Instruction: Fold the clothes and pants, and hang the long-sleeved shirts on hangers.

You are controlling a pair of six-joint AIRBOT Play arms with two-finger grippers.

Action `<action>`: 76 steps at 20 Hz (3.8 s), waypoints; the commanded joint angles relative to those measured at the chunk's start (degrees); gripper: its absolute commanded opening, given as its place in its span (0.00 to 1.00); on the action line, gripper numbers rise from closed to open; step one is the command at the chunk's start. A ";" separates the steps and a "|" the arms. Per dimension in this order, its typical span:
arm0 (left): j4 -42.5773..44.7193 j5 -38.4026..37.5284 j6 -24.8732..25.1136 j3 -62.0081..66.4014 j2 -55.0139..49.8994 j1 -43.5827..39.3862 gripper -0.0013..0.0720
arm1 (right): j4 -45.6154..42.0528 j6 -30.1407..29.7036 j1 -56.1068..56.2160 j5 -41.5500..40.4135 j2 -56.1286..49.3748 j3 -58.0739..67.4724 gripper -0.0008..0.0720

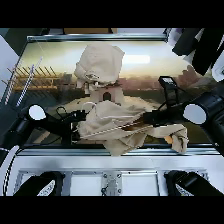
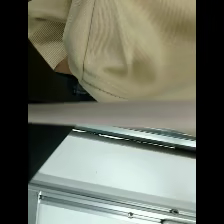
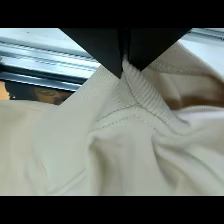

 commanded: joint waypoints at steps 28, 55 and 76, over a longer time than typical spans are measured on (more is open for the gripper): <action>-7.17 1.33 1.20 5.31 -0.22 -0.52 0.04 | -1.36 -7.82 11.43 -7.76 -11.26 20.98 0.04; -10.21 -0.26 3.76 5.31 -6.34 -0.52 0.04 | 12.83 -17.16 17.75 -14.19 -16.85 21.33 0.72; -10.21 -0.24 3.76 5.31 -6.34 -0.52 0.04 | 45.27 -47.67 -17.62 9.31 -15.17 27.78 0.72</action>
